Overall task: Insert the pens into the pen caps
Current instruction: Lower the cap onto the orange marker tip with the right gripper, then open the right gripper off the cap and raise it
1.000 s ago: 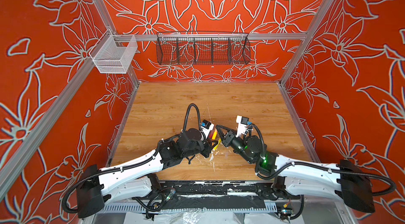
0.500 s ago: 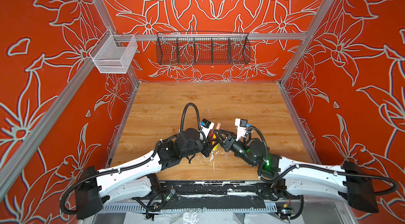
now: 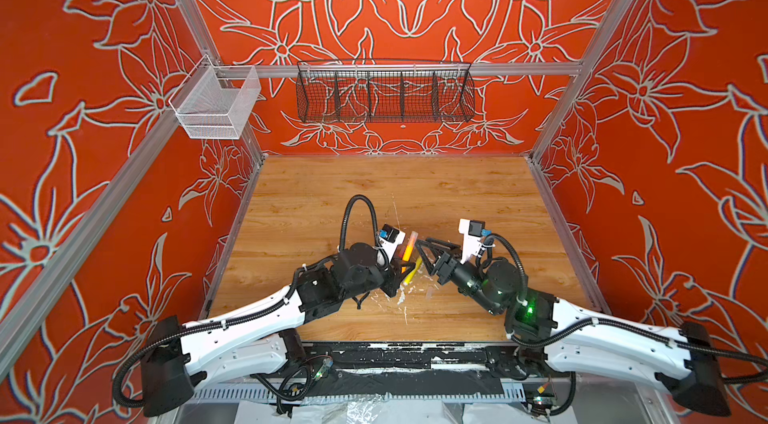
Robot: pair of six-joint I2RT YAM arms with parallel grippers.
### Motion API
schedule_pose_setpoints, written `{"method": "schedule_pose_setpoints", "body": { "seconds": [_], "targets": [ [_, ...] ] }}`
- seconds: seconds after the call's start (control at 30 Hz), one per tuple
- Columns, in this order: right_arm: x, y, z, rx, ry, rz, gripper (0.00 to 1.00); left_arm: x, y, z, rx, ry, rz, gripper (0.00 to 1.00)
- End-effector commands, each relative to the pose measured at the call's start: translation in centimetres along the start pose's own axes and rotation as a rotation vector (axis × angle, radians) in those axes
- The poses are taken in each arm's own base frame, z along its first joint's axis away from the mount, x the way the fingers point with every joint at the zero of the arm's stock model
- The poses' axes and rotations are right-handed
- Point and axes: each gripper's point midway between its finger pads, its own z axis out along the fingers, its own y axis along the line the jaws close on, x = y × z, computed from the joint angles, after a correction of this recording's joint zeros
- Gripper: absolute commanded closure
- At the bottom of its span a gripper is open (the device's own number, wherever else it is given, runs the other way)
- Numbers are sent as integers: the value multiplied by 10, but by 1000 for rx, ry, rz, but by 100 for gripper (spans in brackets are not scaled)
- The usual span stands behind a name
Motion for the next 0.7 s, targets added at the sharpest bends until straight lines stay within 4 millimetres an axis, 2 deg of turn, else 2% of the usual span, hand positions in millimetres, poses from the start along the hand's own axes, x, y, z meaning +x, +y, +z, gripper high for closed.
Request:
{"method": "schedule_pose_setpoints", "body": {
  "seconds": [0.0,0.2,0.47,0.67],
  "targets": [
    [-7,-2,2,43,12,-49,45,-2,-1,-6,14,-23,25,100],
    [-15,-7,14,78,41,-38,45,3,-1,-6,21,-9,28,100],
    [-5,-15,42,69,142,13,48,6,0,-2,18,4,29,100],
    [1,-16,48,64,153,18,48,8,2,1,9,14,31,100]
  ]
}}
